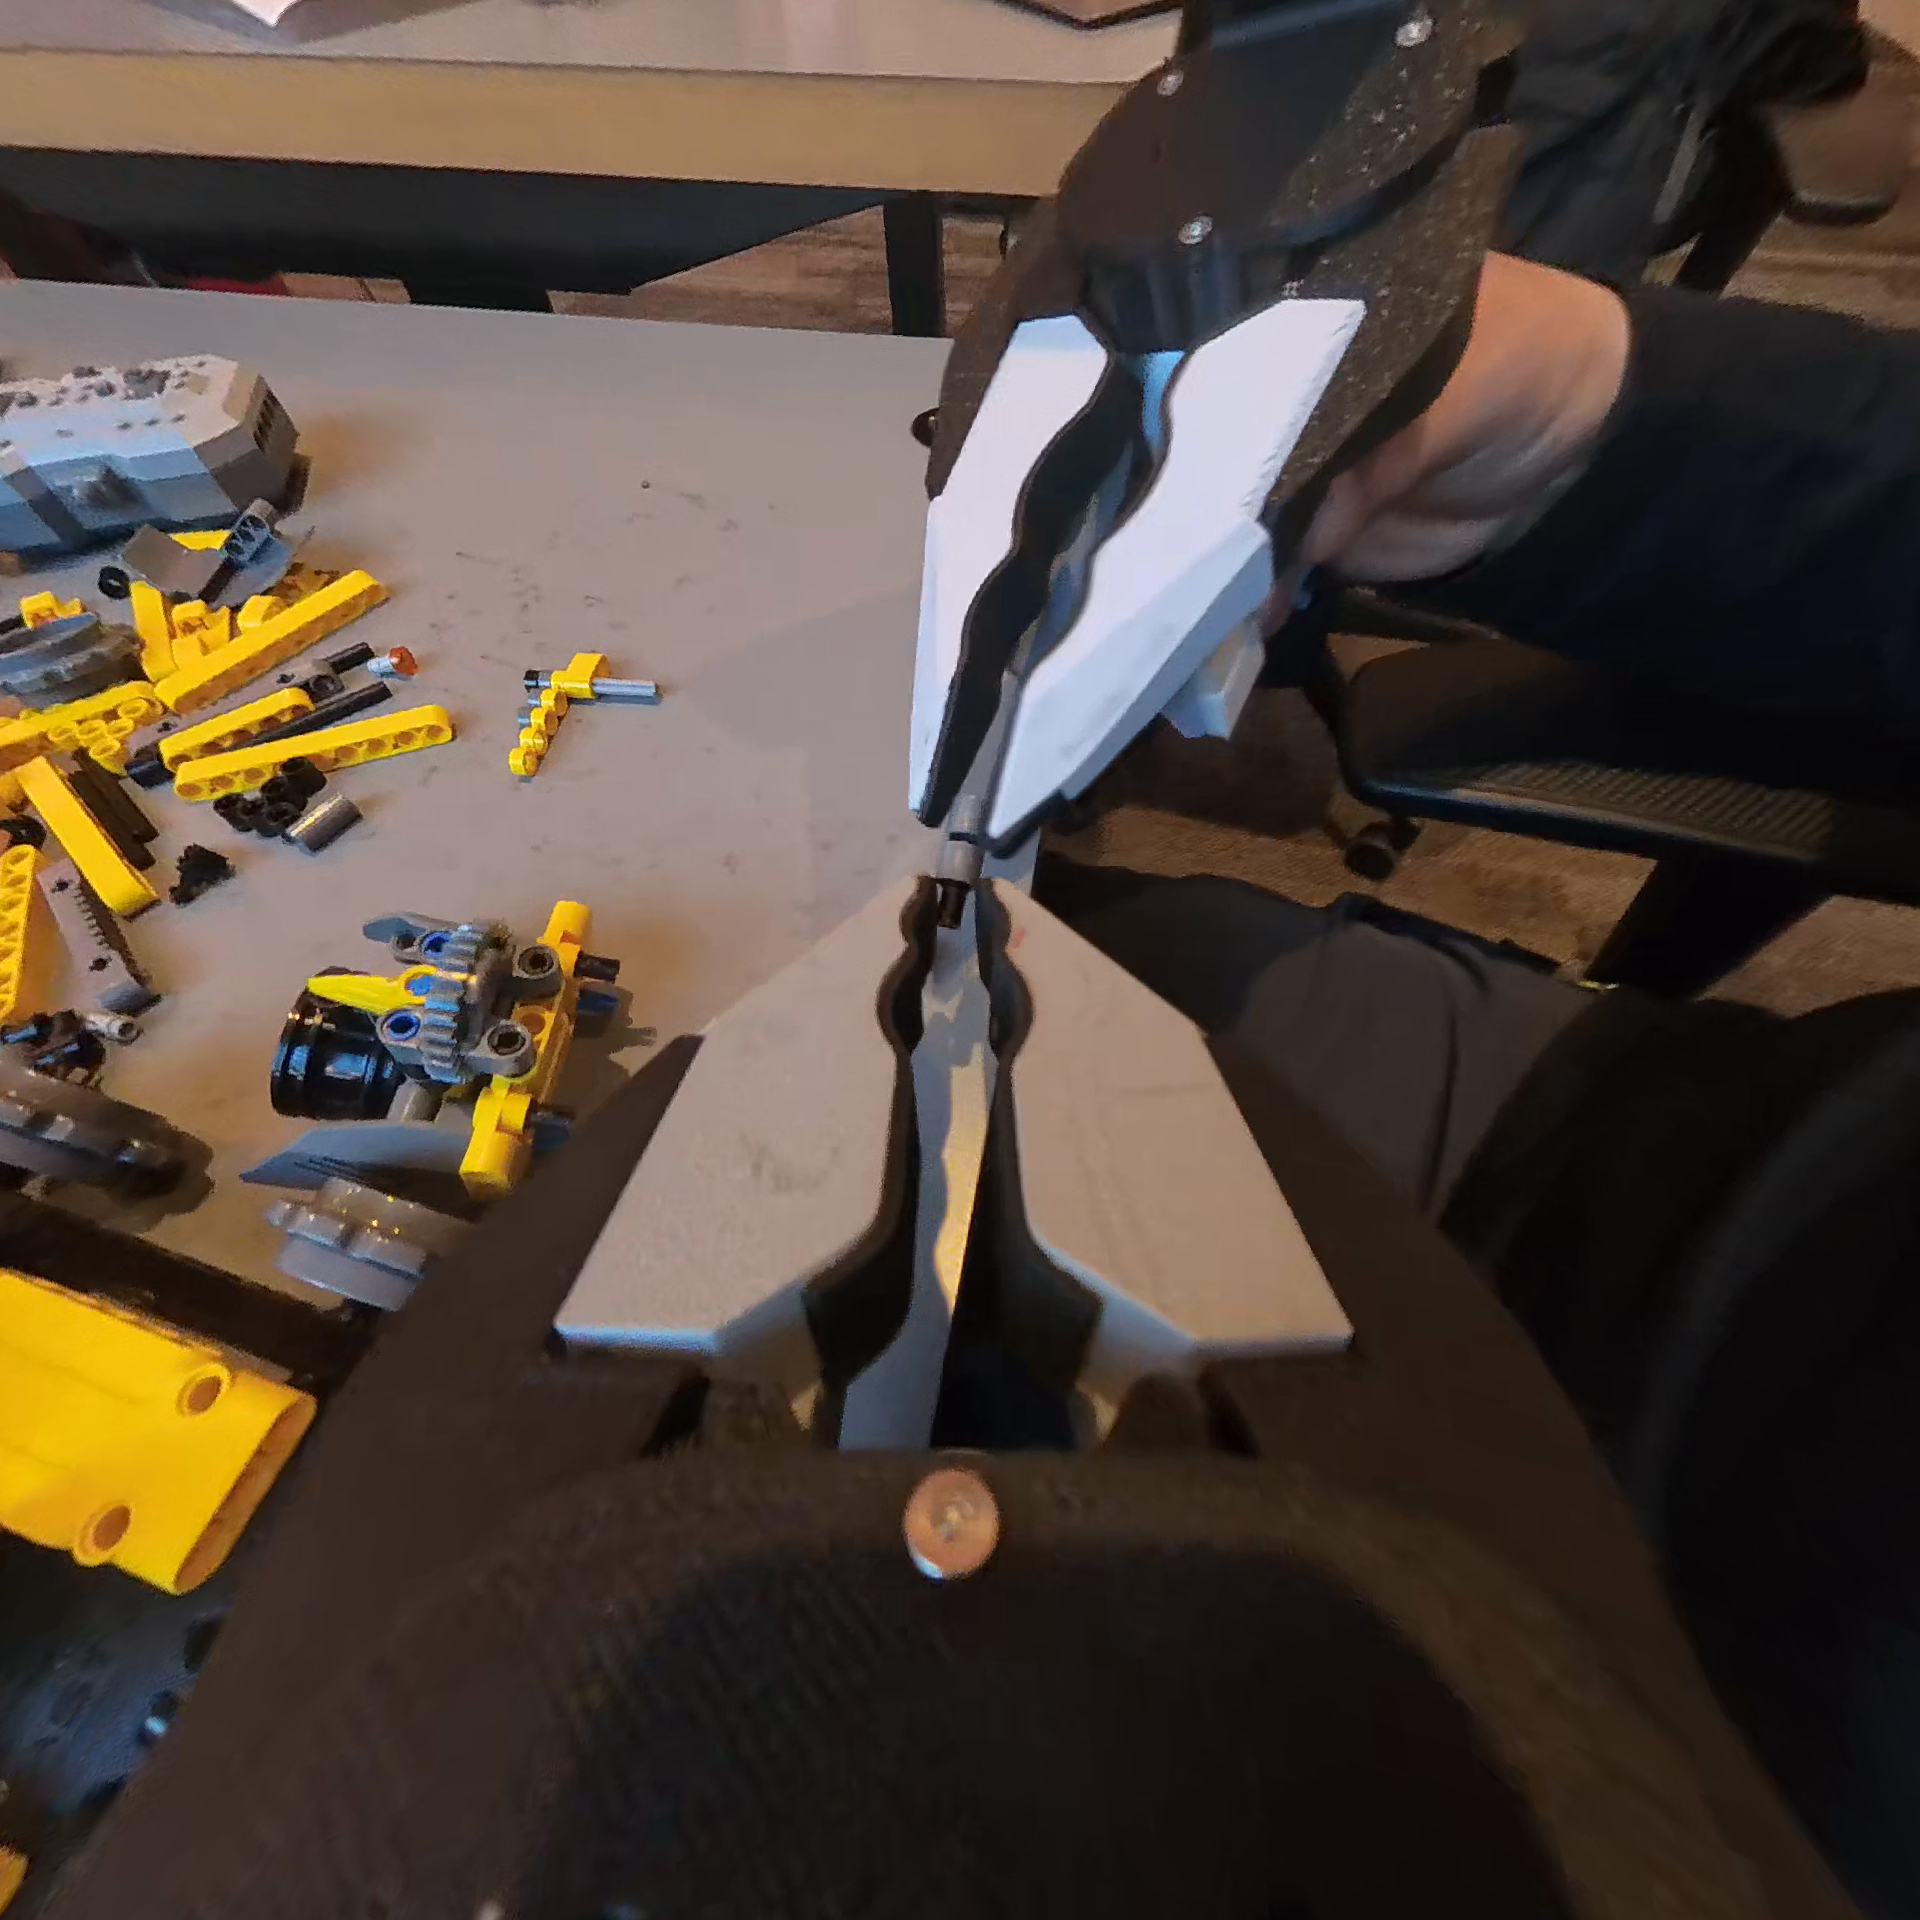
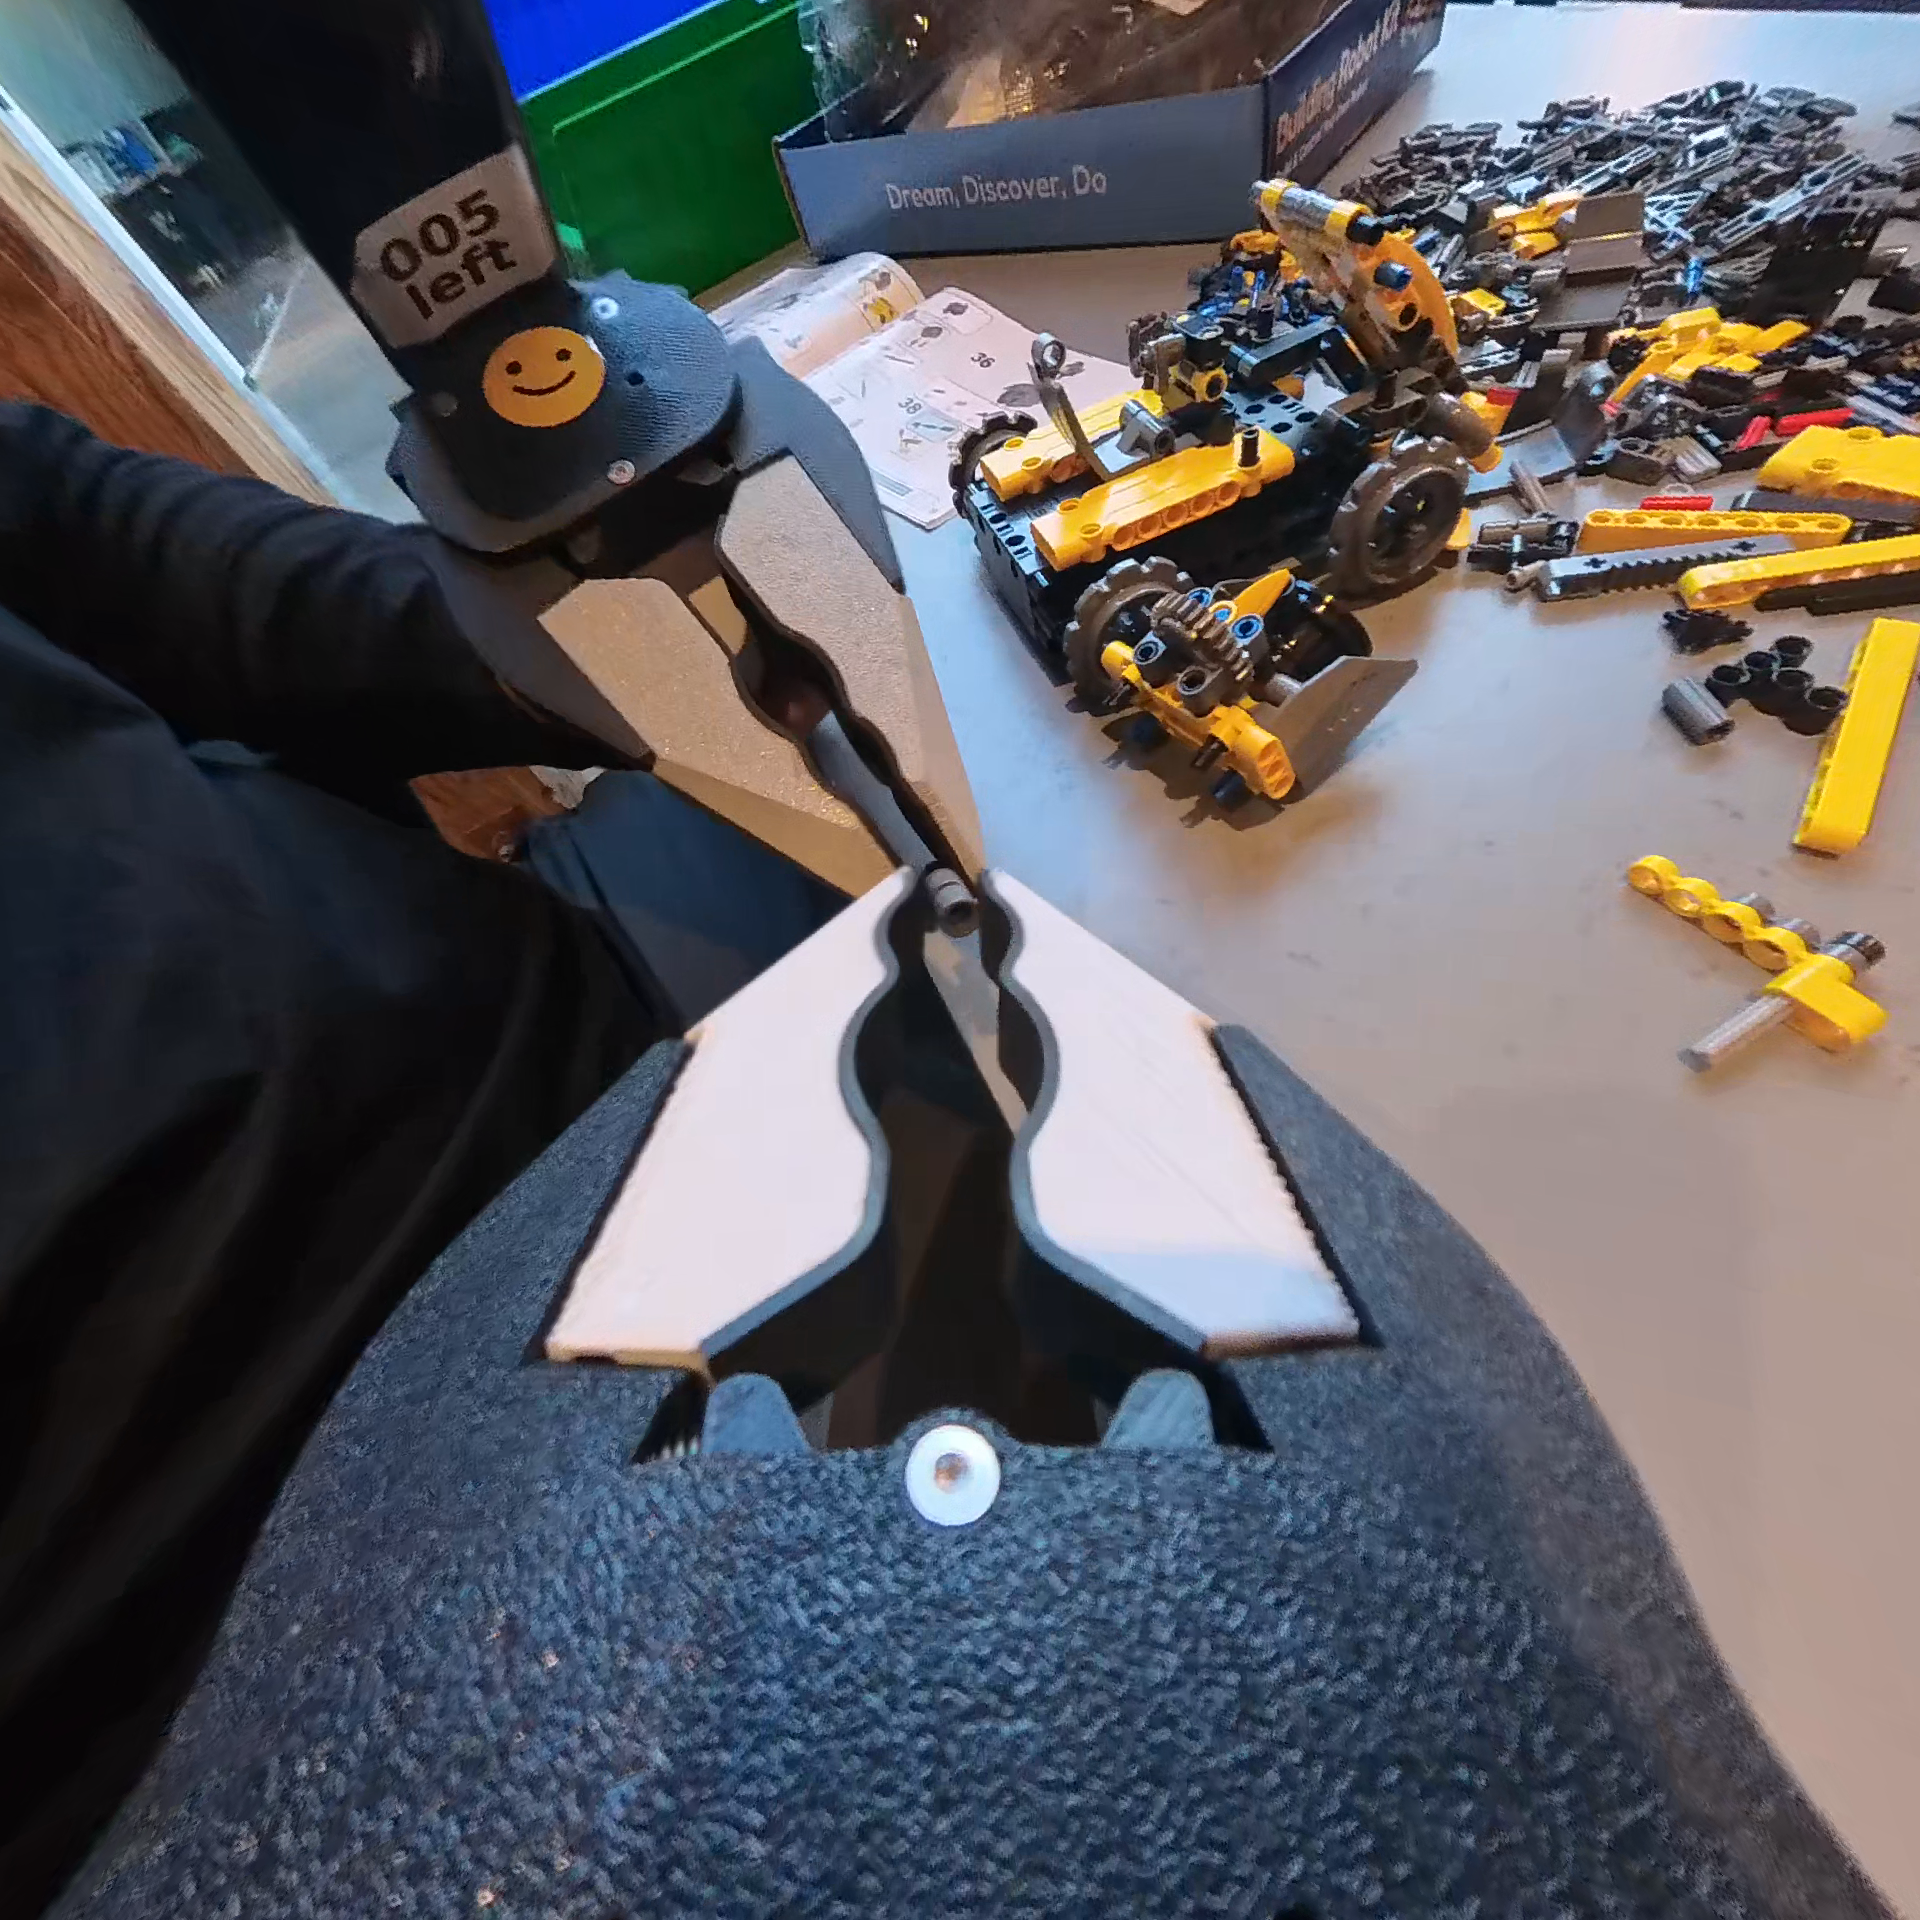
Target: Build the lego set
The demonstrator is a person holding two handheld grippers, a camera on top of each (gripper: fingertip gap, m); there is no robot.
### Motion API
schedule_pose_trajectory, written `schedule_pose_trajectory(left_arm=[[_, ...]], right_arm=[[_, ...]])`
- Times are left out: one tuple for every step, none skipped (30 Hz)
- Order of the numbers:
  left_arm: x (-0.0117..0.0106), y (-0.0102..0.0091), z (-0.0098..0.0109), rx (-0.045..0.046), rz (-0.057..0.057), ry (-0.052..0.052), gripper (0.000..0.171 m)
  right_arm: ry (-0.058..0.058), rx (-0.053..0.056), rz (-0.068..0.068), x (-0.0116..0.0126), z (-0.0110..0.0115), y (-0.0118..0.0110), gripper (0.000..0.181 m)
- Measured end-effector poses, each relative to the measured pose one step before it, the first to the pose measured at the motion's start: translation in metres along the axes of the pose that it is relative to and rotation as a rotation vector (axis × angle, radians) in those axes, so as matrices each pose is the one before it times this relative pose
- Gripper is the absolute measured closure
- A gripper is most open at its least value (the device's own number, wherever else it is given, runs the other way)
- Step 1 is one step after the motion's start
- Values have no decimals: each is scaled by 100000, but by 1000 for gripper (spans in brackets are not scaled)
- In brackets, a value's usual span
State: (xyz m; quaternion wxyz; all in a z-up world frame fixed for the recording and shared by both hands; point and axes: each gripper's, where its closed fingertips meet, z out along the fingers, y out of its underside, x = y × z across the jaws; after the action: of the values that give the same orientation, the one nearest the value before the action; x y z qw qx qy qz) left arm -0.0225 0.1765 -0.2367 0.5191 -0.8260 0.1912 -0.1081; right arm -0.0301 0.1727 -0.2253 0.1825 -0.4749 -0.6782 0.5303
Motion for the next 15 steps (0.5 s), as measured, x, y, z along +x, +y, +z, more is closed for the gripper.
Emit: schedule_pose_trajectory(left_arm=[[87,62,80,-848,2554,-347,165],[47,101,116,-962,2271,-856,165],[51,138,155,-1327,1500,-688,165],[-30,118,145,-1197,910,-996,165],[-95,105,150,-1053,475,-1094,165],[-137,132,124,-1174,-308,-997,165],[-318,199,108,-1525,-955,-1794,165],[-393,314,117,-2207,-1364,-1952,165],[-247,379,142,-2599,-1364,-736,165],[-60,280,144,-1830,-923,513,166],[-9,146,157,-1033,-395,496,166],[-258,177,204,-1708,-1009,-1124,166],[-61,139,251,-1947,-698,-25,166],[13,-15,195,-1027,-254,155,166],[56,-172,101,247,739,-25,166]], right_arm=[[55,41,-144,41,-55,56,174],[-281,88,116,-6,-42,63,175],[13,-105,70,44,-11,104,176],[709,-459,-204,145,-5,144,176],[1037,-558,-329,196,1,153,180],[1836,-572,-388,324,-36,155,181],[2280,-863,-194,435,-68,196,181],[2463,-1333,42,500,-60,297,181],[3527,-1824,-48,668,-24,406,181],[4866,-2181,-302,855,63,478,181],[4652,-2487,-248,777,179,511,181],[3707,-2271,-164,568,259,417,181],[2777,-1136,-476,370,205,184,181],[365,69,-884,-58,86,-53,181],[-2349,1171,-787,-480,-41,-277,181]])
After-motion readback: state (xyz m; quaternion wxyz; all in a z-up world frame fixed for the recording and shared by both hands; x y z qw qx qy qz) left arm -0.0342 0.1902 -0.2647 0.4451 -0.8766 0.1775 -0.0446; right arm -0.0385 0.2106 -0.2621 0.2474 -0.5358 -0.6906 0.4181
